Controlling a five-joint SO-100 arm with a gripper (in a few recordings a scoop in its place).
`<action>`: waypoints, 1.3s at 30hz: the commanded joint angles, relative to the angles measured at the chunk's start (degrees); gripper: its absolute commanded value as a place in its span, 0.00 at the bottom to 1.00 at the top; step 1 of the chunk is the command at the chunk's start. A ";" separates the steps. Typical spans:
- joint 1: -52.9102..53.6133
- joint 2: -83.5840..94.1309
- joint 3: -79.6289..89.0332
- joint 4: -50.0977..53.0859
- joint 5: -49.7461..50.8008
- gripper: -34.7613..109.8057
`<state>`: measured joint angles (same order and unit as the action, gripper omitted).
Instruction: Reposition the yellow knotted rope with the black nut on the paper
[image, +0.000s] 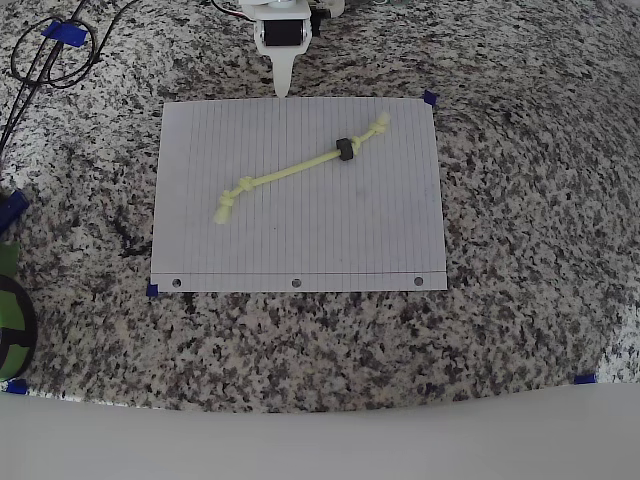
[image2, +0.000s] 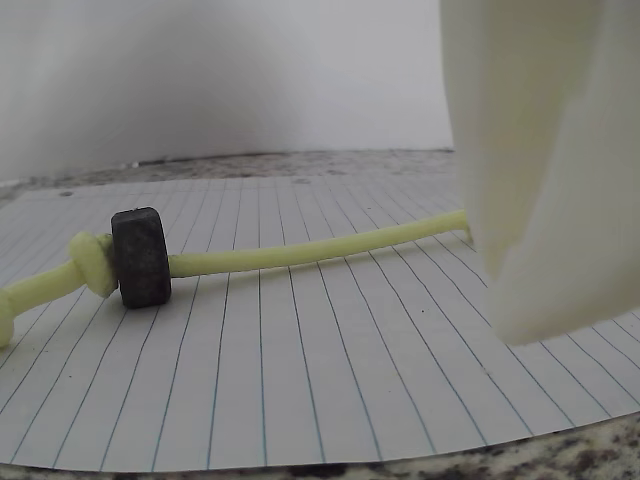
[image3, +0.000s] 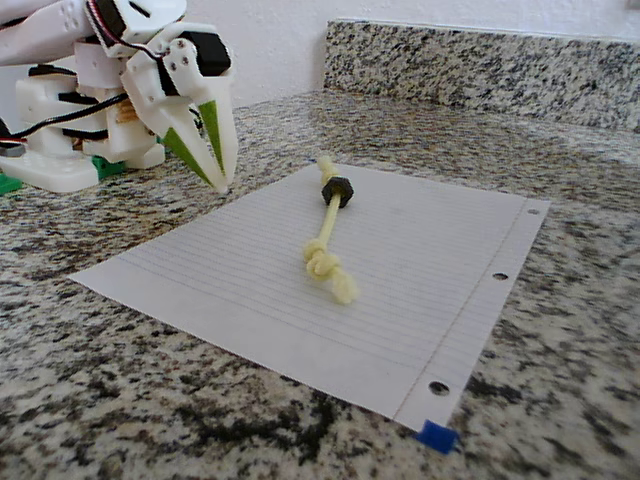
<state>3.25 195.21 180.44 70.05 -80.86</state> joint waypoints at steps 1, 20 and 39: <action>-1.23 0.18 0.18 -0.53 0.35 0.24; -1.23 0.18 0.18 -0.53 0.35 0.24; -1.93 0.09 -0.26 -0.44 0.35 0.24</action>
<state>1.58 195.21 180.44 70.05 -80.86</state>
